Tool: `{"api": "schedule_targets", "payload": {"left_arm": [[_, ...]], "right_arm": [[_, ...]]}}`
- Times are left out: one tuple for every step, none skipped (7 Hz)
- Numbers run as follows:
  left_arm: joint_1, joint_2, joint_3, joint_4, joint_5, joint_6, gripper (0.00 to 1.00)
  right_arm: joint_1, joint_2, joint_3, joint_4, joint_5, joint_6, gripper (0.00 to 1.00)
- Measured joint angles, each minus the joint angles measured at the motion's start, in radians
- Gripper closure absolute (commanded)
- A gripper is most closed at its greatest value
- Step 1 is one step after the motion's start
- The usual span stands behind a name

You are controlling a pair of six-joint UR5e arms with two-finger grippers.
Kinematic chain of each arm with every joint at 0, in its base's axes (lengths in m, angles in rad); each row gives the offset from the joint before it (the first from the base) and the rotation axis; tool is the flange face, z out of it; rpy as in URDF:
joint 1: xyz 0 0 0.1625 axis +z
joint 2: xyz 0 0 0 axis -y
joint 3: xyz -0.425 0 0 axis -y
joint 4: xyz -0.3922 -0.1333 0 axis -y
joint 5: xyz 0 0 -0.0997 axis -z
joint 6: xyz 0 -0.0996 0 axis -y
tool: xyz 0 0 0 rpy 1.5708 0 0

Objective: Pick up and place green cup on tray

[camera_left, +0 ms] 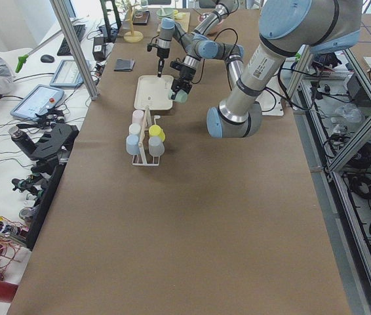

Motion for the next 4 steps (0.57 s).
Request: {"api": "schedule_targets", "payload": {"left_arm": [[-0.001,0.007,0.013,-0.129,0.003,-0.099,0.92],[-0.012,0.01,0.03,-0.264,0.007,-0.173,0.91],[-0.034,0.014,0.044,-0.397,0.009,-0.208,0.88],[-0.05,0.019,0.066,-0.534,0.022,-0.221,0.88]], "right_arm": [[0.0,0.007,-0.007,0.0,-0.001,0.013,1.0],[0.0,0.014,-0.016,0.0,-0.002,0.025,1.0],[0.0,0.02,-0.023,0.0,-0.003,0.035,1.0],[0.0,0.022,-0.028,0.0,-0.002,0.041,0.01]]}}
